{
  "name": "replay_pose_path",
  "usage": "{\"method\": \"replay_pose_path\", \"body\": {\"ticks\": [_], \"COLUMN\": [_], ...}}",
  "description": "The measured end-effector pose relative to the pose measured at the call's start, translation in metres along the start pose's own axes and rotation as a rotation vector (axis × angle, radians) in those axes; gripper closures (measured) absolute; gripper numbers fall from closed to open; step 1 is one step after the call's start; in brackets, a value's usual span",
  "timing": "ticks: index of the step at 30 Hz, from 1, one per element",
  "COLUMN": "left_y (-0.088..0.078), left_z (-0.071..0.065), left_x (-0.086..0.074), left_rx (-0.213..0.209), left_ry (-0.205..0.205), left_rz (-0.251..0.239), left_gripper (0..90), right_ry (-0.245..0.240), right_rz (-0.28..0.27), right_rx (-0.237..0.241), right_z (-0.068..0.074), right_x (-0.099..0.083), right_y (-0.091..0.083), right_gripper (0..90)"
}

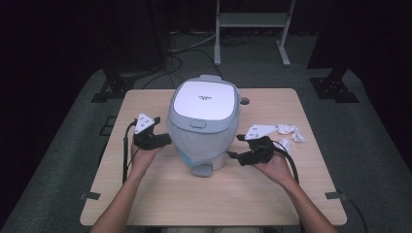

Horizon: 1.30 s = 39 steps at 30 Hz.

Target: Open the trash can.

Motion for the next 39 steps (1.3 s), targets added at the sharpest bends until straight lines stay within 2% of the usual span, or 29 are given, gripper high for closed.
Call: {"method": "replay_pose_path", "body": {"ticks": [2, 3, 6, 11, 16, 22, 26, 29, 32, 39], "left_y": [-0.002, -0.007, -0.012, -0.015, -0.015, -0.009, -0.003, 0.001, -0.001, -0.016], "left_z": [-0.001, -0.005, -0.01, -0.015, -0.015, -0.013, -0.01, -0.008, -0.007, -0.009], "left_x": [-0.002, -0.009, -0.016, -0.023, -0.024, -0.019, -0.017, -0.015, -0.015, -0.025], "left_rx": [-0.001, -0.017, -0.025, -0.041, -0.049, -0.038, -0.04, -0.041, -0.043, -0.053], "left_ry": [0.005, 0.021, 0.049, 0.062, 0.059, 0.056, 0.038, 0.025, 0.026, 0.034], "left_rz": [-0.001, 0.002, 0.003, 0.004, -0.003, 0.011, 0.002, 0.013, 0.014, 0.022], "left_gripper": [18.5, 18.5, 18.5, 18.5, 18.5, 18.5, 18.5, 18.5, 18.4, 18.1], "right_ry": [-0.002, -0.008, -0.01, -0.002, 0.005, 0.012, 0.038, 0.053, 0.054, 0.097], "right_rz": [0.001, 0.0, 0.008, 0.008, 0.01, 0.017, 0.015, 0.01, 0.007, -0.009], "right_rx": [0.003, 0.008, 0.005, -0.004, 0.015, -0.005, -0.005, -0.006, -0.02, -0.02], "right_z": [0.002, 0.006, 0.009, 0.009, 0.007, 0.001, -0.006, -0.01, -0.011, -0.019], "right_x": [0.0, 0.0, 0.001, 0.004, 0.005, 0.008, 0.009, 0.01, 0.009, -0.006], "right_y": [0.0, 0.001, 0.003, 0.006, 0.008, 0.009, 0.012, 0.014, 0.014, 0.001], "right_gripper": [26.1, 26.1, 26.2, 26.1, 25.2, 25.2, 25.1, 25.0, 25.1, 25.1]}}
Point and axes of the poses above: each handheld gripper's, and its own axes: y roughly forward along the jaws, x roughly out of its top, z roughly to its left, the point moved 1 cm from there along y, roughly forward along the jaws, and after that the axes turned 15 degrees about z, right-handed, at the moved point
